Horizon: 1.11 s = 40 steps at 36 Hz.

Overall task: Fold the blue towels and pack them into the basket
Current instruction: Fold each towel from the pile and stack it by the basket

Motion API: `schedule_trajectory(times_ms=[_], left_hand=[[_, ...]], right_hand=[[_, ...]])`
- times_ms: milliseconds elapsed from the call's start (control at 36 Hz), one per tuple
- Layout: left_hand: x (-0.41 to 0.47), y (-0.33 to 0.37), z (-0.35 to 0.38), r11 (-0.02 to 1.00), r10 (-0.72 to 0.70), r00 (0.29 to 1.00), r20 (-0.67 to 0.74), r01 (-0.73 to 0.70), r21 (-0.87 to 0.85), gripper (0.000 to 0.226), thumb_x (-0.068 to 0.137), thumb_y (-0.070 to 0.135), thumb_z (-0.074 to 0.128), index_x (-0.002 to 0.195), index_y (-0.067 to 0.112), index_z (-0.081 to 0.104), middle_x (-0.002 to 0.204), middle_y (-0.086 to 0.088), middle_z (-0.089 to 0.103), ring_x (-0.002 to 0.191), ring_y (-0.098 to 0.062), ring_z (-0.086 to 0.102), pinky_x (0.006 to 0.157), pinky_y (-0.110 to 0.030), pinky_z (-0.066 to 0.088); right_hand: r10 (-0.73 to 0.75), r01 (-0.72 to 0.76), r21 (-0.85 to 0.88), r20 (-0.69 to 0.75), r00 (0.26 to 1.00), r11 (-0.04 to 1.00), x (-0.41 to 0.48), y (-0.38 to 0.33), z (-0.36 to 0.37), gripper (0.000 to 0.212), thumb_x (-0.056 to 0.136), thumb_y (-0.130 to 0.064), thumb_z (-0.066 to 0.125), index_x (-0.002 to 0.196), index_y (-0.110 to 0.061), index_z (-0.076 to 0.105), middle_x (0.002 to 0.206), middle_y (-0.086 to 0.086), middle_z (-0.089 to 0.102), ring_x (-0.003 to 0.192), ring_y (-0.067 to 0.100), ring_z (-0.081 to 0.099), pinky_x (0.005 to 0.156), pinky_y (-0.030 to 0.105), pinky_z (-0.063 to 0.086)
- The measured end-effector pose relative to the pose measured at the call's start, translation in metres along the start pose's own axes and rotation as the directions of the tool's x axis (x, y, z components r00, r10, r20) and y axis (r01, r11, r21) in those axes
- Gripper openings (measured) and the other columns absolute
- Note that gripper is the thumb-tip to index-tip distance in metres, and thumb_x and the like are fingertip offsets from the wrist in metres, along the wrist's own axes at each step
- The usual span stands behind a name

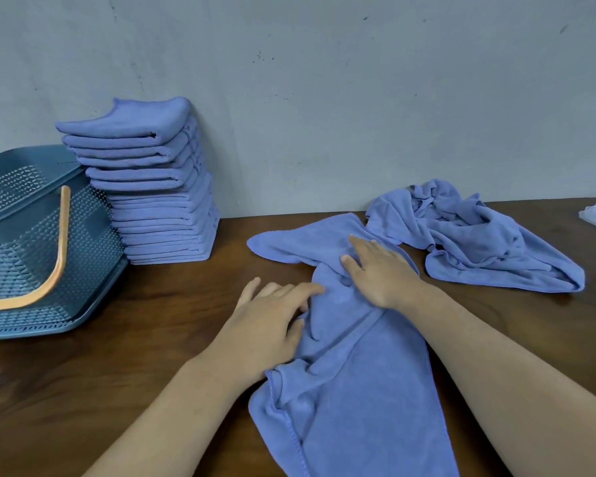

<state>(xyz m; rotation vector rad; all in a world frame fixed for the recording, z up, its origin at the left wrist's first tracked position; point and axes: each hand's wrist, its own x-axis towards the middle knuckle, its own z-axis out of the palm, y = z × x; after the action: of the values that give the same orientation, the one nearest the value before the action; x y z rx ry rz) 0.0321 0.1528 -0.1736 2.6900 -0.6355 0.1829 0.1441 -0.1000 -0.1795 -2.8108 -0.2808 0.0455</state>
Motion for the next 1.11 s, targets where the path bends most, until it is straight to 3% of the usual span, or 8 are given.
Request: schedule_trajectory(times_ms=[333, 417, 583, 667, 750, 833, 972, 1111], left_hand=[[-0.004, -0.033, -0.024, 0.931, -0.364, 0.931, -0.036, 0.364, -0.007, 0.049, 0.081, 0.002, 0.05, 0.103, 0.042, 0.067, 0.088, 0.011, 0.05, 0.08, -0.011, 0.054, 0.062, -0.026, 0.04], [-0.003, -0.034, -0.026, 0.933, -0.348, 0.925, -0.152, 0.326, -0.15, 0.037, 0.088, 0.008, 0.051, 0.094, 0.038, 0.073, 0.091, 0.012, 0.056, 0.09, -0.01, 0.055, 0.076, -0.03, 0.048], [0.001, -0.014, -0.007, 0.952, -0.267, 0.964, 0.022, 0.267, -0.149, 0.045, 0.105, 0.049, 0.055, 0.147, 0.033, 0.053, 0.14, 0.015, 0.059, 0.136, -0.014, 0.048, 0.121, -0.047, 0.033], [0.001, -0.011, -0.004, 0.961, -0.151, 0.989, -0.007, 0.145, -0.238, 0.01, 0.1, 0.041, 0.068, 0.102, 0.033, 0.064, 0.103, 0.017, 0.064, 0.106, -0.007, 0.057, 0.101, -0.037, 0.044], [-0.004, -0.015, -0.012, 0.86, -0.069, 0.997, 0.043, 0.081, -0.504, 0.041, 0.102, 0.04, 0.065, 0.07, 0.017, 0.053, 0.065, 0.007, 0.047, 0.063, -0.011, 0.042, 0.062, -0.026, 0.035], [-0.006, -0.018, -0.019, 0.811, -0.141, 0.989, -0.034, 0.096, -0.577, 0.058, 0.103, 0.053, 0.056, 0.063, 0.013, 0.044, 0.058, 0.001, 0.039, 0.056, -0.023, 0.033, 0.056, -0.039, 0.03], [-0.004, -0.04, -0.022, 0.945, -0.263, 0.947, -0.183, 0.214, -0.248, 0.018, 0.107, 0.042, 0.055, 0.1, 0.038, 0.071, 0.092, 0.019, 0.068, 0.083, -0.004, 0.061, 0.077, -0.033, 0.05], [0.0, -0.043, -0.016, 0.922, -0.351, 0.935, -0.052, 0.355, 0.153, 0.048, 0.108, 0.061, 0.03, 0.148, 0.048, 0.054, 0.149, 0.028, 0.05, 0.138, -0.01, 0.041, 0.116, -0.044, 0.029]], right_hand=[[0.103, -0.104, -0.147, -0.012, 0.995, 0.984, 0.003, 0.0, 0.003, 0.066, 0.108, -0.062, 0.019, 0.166, -0.031, 0.018, 0.176, 0.011, 0.01, 0.161, 0.036, 0.009, 0.125, 0.06, 0.019], [0.069, -0.066, -0.165, 0.009, 0.998, 0.984, 0.003, -0.002, 0.004, 0.064, 0.106, -0.066, 0.019, 0.164, -0.039, 0.021, 0.176, 0.008, 0.012, 0.16, 0.038, 0.01, 0.124, 0.062, 0.019], [-0.004, 0.012, -0.168, 0.051, 0.999, 0.986, 0.0, -0.011, 0.009, 0.072, 0.099, -0.077, 0.017, 0.163, -0.045, 0.016, 0.177, 0.003, 0.005, 0.162, 0.036, 0.003, 0.124, 0.062, 0.013], [-0.088, 0.103, -0.15, 0.101, 0.991, 0.983, -0.002, -0.016, 0.009, 0.072, 0.099, -0.08, 0.018, 0.164, -0.05, 0.011, 0.178, 0.0, 0.0, 0.163, 0.03, -0.003, 0.126, 0.061, 0.008], [-0.154, 0.171, -0.121, 0.134, 0.979, 0.978, -0.004, -0.021, 0.009, 0.071, 0.097, -0.082, 0.02, 0.162, -0.054, 0.013, 0.178, -0.005, -0.001, 0.164, 0.025, -0.004, 0.128, 0.057, 0.005], [-0.195, 0.207, -0.081, 0.14, 0.971, 0.975, -0.006, -0.026, 0.009, 0.07, 0.094, -0.084, 0.021, 0.159, -0.058, 0.018, 0.177, -0.009, 0.005, 0.163, 0.02, 0.0, 0.129, 0.053, 0.006], [-0.205, 0.211, -0.054, 0.099, 0.974, 0.976, -0.008, -0.029, 0.005, 0.06, 0.098, -0.079, 0.023, 0.155, -0.06, 0.031, 0.174, -0.013, 0.019, 0.16, 0.016, 0.013, 0.127, 0.051, 0.013], [-0.218, 0.22, -0.024, 0.076, 0.973, 0.975, -0.008, -0.026, 0.004, 0.056, 0.104, -0.072, 0.021, 0.157, -0.056, 0.03, 0.172, -0.016, 0.023, 0.159, 0.012, 0.015, 0.125, 0.047, 0.014]])
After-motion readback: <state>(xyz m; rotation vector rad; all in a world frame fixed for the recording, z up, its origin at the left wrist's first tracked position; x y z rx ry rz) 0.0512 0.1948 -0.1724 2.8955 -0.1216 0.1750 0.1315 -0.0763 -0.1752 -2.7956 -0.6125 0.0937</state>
